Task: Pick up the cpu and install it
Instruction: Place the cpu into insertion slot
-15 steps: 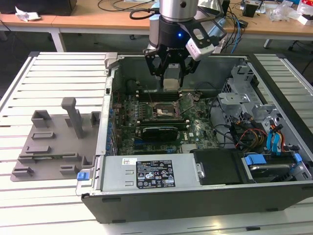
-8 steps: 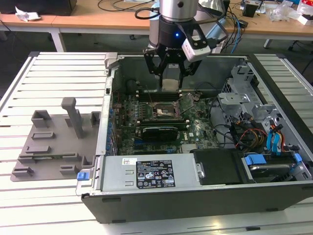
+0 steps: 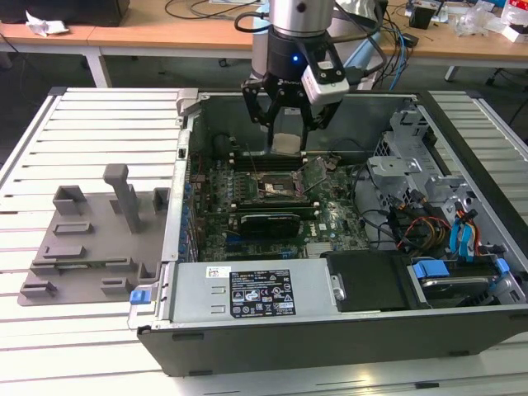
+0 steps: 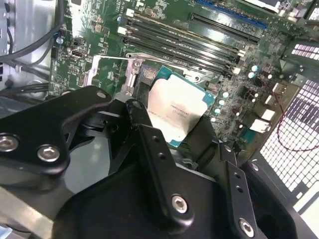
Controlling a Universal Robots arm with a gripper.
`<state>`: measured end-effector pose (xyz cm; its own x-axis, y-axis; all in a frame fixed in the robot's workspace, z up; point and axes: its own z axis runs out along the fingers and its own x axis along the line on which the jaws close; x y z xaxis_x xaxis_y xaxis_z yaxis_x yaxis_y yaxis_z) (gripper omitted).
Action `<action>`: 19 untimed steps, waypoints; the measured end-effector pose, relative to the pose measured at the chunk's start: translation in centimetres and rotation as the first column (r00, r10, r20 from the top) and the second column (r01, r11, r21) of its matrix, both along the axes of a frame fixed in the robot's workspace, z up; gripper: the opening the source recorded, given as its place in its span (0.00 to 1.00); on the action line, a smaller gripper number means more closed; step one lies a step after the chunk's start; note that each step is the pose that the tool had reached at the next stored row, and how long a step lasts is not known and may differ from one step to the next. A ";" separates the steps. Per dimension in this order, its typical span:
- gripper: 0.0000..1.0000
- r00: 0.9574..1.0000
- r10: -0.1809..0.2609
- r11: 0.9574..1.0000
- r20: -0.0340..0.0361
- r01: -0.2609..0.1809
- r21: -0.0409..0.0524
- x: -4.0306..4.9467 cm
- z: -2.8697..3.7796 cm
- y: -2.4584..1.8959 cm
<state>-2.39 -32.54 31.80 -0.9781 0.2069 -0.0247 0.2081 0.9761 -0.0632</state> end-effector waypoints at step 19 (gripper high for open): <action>0.55 0.970 -0.243 0.970 0.000 0.243 -0.002 0.00 -0.06 0.00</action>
<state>-2.39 -32.54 31.74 -0.8983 0.4386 -0.0254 0.4393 0.8960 -0.0648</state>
